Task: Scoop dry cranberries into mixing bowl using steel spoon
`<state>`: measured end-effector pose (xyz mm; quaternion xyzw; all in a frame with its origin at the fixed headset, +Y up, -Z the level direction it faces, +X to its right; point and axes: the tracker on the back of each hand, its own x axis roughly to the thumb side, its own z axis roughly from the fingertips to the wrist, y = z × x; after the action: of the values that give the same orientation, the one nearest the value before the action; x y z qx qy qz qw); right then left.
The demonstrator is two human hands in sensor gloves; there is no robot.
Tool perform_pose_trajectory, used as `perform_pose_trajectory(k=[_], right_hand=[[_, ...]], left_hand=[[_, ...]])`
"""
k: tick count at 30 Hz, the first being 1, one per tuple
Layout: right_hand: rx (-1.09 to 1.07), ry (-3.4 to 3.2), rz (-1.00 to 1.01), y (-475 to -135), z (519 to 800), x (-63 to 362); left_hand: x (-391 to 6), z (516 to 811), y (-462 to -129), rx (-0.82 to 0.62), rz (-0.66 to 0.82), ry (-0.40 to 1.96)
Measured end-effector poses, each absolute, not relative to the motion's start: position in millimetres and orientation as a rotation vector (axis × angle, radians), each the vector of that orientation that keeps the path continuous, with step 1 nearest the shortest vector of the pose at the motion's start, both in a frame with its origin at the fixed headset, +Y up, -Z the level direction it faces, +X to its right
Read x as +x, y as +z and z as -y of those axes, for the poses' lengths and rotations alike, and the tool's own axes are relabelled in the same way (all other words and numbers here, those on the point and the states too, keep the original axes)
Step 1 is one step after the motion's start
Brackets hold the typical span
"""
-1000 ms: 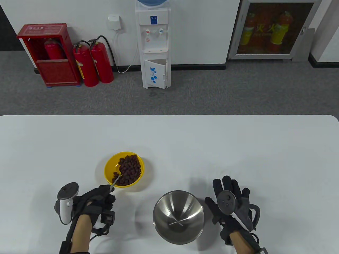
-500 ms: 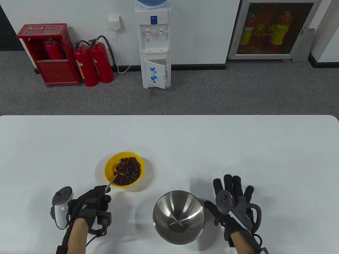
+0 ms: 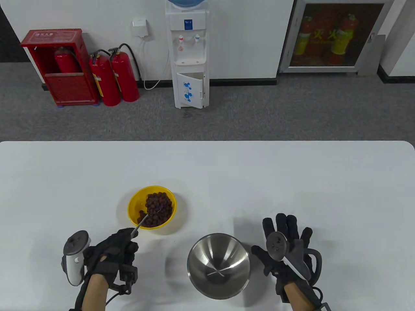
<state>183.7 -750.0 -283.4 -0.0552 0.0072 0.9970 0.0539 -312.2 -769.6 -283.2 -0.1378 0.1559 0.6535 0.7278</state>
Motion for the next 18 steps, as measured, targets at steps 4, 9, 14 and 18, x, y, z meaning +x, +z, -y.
perform_pose_trajectory(k=[4,9,14,18], right_hand=[[-0.169,3.013,-0.031,-283,751,184],[-0.183,2.993,-0.039,-284,751,186],[-0.205,2.973,-0.042,-285,752,190],[-0.210,2.966,-0.040,-285,751,191]], left_hand=[[-305,761,-282,-0.294,-0.284,1.418],[-290,751,-281,-0.325,-0.188,1.416],[-269,741,-278,-0.388,-0.064,1.394],[-252,735,-275,-0.425,0.016,1.371]])
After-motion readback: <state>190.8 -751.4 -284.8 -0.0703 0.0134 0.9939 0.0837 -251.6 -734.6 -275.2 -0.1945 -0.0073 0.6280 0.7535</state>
